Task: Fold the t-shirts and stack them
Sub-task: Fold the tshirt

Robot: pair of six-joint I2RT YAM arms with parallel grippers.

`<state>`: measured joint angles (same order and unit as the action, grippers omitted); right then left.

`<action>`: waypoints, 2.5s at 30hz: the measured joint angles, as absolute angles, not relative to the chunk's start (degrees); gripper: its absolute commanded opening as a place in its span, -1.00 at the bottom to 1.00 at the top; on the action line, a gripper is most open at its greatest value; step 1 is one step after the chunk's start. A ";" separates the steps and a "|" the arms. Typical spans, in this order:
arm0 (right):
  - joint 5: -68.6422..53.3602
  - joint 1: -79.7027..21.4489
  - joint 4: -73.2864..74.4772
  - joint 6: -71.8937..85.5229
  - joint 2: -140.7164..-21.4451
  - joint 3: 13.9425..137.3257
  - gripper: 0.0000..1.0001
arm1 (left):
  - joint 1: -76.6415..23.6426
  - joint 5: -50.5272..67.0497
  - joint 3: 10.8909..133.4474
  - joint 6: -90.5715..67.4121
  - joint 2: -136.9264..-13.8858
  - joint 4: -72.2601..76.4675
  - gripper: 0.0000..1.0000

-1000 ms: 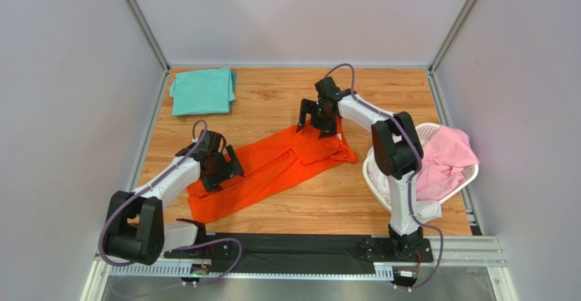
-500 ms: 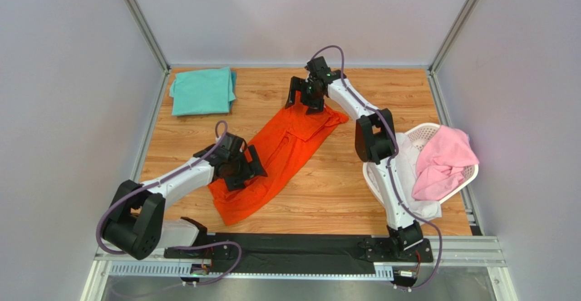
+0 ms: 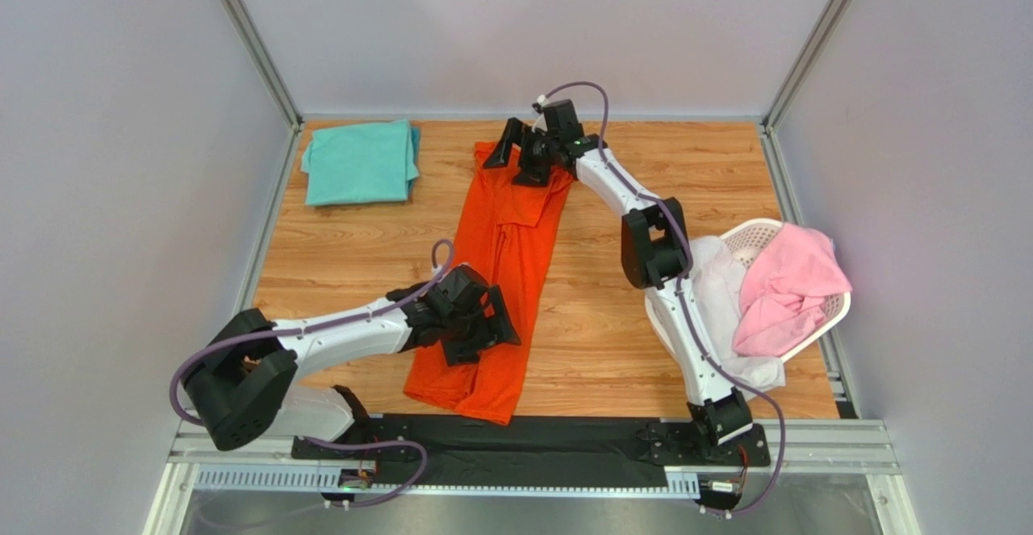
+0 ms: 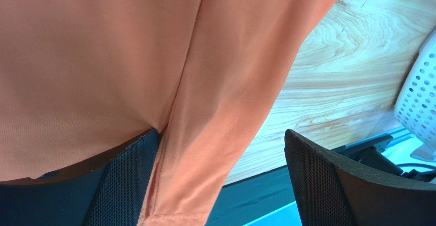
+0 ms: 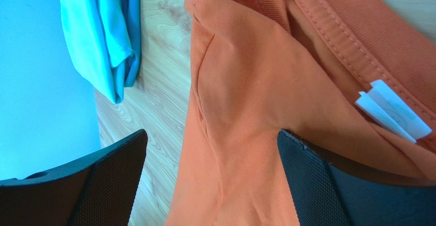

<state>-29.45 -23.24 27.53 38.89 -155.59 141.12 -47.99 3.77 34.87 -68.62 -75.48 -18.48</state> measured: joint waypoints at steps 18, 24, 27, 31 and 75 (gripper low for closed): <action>-20.58 -24.47 30.46 35.86 -150.34 139.94 1.00 | -55.37 -3.07 43.94 -69.91 -82.74 -22.37 0.99; -14.39 -24.64 38.35 31.81 -135.87 133.58 1.00 | -57.10 -9.17 45.69 -69.19 -76.99 -32.32 0.99; -11.57 -25.36 39.97 30.17 -125.97 123.98 1.00 | -56.99 -14.28 45.65 -68.71 -68.95 -40.53 0.99; -9.50 -28.29 40.56 29.02 -117.51 112.40 1.00 | -56.86 -20.62 44.86 -68.01 -56.66 -47.66 0.99; -3.11 -33.43 44.40 20.36 -120.42 99.92 1.00 | -47.46 -1.45 21.89 -60.69 -50.30 -32.67 0.13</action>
<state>-3.11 -33.43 44.40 20.36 -120.42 99.92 -47.46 -1.45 21.89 -60.69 -50.30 -32.67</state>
